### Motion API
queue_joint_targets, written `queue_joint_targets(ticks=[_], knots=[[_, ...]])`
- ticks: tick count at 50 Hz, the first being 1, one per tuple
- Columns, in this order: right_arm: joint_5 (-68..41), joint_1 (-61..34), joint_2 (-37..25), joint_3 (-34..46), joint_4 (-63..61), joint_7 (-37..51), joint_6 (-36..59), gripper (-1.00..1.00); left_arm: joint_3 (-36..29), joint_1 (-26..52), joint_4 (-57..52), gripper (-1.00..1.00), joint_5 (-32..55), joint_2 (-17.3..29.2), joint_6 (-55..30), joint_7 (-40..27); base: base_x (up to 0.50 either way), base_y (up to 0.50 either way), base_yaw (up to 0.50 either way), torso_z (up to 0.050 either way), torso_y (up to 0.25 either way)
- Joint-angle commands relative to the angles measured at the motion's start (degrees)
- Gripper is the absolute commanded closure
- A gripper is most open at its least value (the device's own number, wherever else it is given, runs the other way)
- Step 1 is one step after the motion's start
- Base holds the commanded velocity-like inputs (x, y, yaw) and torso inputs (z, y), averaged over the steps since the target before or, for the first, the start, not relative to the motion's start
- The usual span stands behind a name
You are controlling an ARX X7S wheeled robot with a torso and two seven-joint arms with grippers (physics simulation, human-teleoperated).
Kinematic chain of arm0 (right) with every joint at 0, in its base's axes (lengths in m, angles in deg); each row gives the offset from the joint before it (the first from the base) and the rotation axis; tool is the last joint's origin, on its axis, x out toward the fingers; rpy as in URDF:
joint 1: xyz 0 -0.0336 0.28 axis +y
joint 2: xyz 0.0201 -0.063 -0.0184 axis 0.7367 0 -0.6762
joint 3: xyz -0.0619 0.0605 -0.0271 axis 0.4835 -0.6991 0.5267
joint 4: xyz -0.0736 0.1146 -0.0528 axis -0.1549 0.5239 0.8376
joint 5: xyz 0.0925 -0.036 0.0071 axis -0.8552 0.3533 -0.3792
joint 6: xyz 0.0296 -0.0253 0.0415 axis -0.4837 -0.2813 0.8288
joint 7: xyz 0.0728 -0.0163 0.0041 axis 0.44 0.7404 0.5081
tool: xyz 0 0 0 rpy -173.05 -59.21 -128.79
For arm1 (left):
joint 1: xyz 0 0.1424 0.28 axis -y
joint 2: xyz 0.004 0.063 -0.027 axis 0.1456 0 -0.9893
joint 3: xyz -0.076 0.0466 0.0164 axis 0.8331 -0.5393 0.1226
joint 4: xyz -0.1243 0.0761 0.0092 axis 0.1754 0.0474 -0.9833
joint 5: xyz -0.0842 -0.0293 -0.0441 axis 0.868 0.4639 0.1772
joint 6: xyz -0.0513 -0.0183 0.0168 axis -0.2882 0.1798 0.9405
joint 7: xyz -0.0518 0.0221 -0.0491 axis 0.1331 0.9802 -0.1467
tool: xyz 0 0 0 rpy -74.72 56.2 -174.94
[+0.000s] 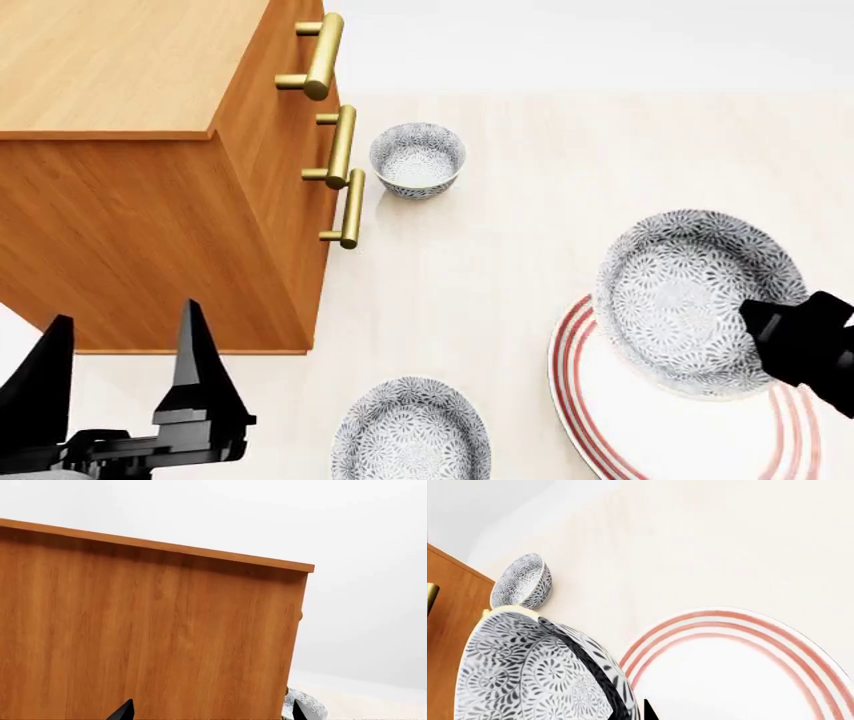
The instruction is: Put the bowl in the middle on the plate.
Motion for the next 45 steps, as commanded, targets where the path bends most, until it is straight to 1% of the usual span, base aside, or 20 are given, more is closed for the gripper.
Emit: queue_joint_targets(ticks=[1, 10, 18, 25, 32, 39, 45], knots=[[0.27, 8.44, 0.32, -11.64, 0.53, -1.83, 2.94, 1.0, -0.48, 0.13, 0.2, -1.0, -0.25, 0.1, -0.06, -0.13, 0.0, 0.0, 0.0, 0.0, 0.0], [1.46, 11.41, 1.66, -15.18, 1.05, -2.89, 4.71, 1.0, -0.61, 0.4, 0.39, -1.0, -0.15, 0.25, -0.19, -0.29, 0.0, 0.0, 0.0, 0.0, 0.0], [5.22, 10.38, 3.65, -15.65, 2.89, -5.75, 6.68, 1.0, -1.05, 0.5, 0.84, -1.0, -0.49, 0.18, 0.11, -0.21, 0.0, 0.0, 0.0, 0.0, 0.0], [11.3, 7.07, 6.37, -14.39, 5.04, -9.71, 8.92, 1.0, -0.97, 0.73, 0.92, -1.0, -0.3, 0.29, -0.06, -0.47, 0.0, 0.0, 0.0, 0.0, 0.0], [14.36, 6.09, 7.46, -13.99, 6.1, -11.99, 9.96, 1.0, -0.92, 0.39, 0.66, -1.0, -0.33, 0.45, 0.22, -0.57, 0.0, 0.0, 0.0, 0.0, 0.0], [21.48, 6.22, 10.85, -15.79, 7.53, -17.42, 13.0, 1.0, -0.7, 0.45, 0.74, -1.0, -0.09, 0.6, 0.27, -0.78, 0.0, 0.0, 0.0, 0.0, 0.0], [24.32, 7.07, 11.79, -17.06, 7.82, -20.11, 13.89, 1.0, -0.8, 0.53, 0.74, -1.0, -0.11, 0.67, 0.3, -0.87, 0.0, 0.0, 0.0, 0.0, 0.0]])
